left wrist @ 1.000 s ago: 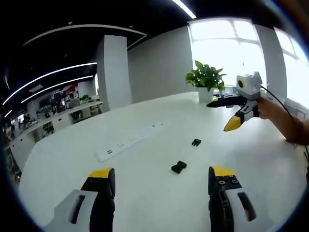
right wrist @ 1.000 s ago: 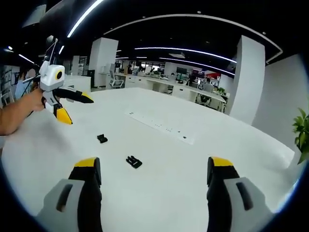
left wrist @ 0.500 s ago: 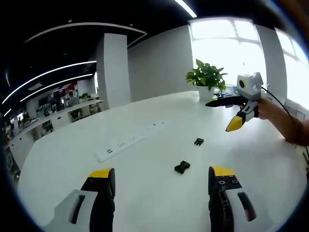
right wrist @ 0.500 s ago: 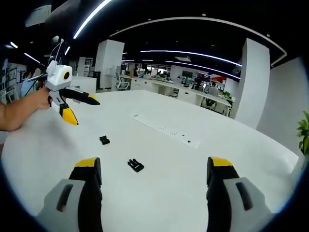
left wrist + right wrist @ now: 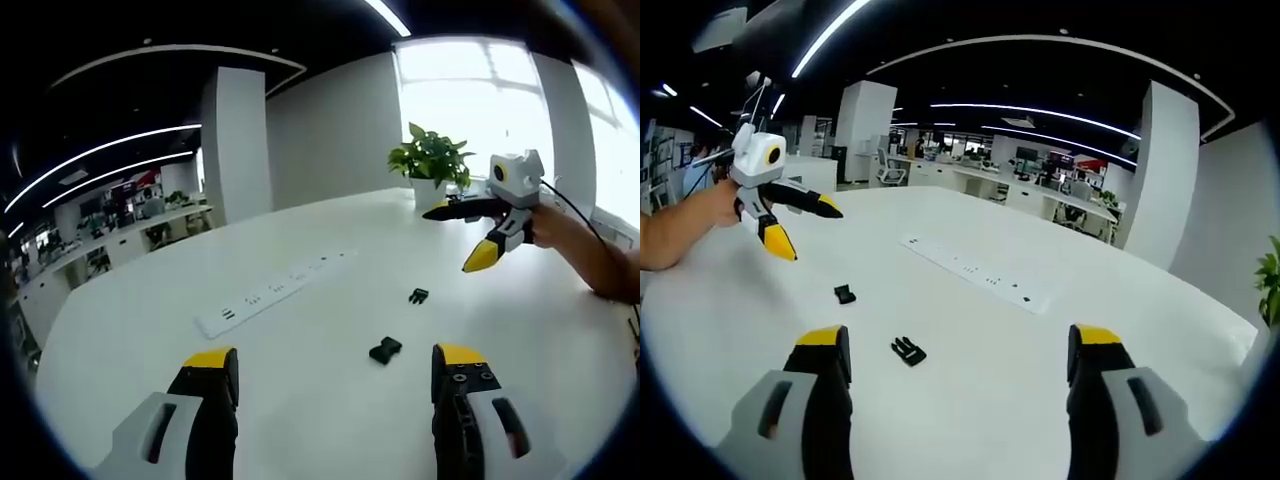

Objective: Snap the two parts of the plastic buckle together until the buckle closes and remains connected.

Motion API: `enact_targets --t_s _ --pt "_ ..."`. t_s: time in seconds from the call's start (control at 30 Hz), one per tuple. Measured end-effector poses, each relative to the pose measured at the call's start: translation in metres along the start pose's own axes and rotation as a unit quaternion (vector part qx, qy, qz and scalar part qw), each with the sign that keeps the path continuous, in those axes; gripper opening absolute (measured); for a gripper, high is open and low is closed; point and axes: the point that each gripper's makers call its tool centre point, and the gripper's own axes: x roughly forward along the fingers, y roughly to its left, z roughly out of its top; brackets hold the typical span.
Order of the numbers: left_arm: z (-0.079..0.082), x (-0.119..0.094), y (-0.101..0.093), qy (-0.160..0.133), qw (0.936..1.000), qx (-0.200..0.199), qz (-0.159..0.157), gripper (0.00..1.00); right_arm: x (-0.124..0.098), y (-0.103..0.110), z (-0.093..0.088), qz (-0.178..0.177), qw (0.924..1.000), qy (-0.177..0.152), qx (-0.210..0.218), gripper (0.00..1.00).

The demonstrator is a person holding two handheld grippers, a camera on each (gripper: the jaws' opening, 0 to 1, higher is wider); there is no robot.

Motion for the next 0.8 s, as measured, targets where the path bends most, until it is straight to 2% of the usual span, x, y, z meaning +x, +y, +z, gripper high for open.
enact_targets --t_s 0.43,0.8 --pt "-0.006 0.006 0.007 0.008 0.9999 -0.006 0.002 0.8 0.014 0.0 0.007 0.003 1.0 -0.003 -0.001 0.9" --pt "0.006 0.015 0.013 0.0 1.0 -0.007 -0.001 0.8 0.019 -0.004 0.002 0.002 1.0 -0.004 0.004 0.89"
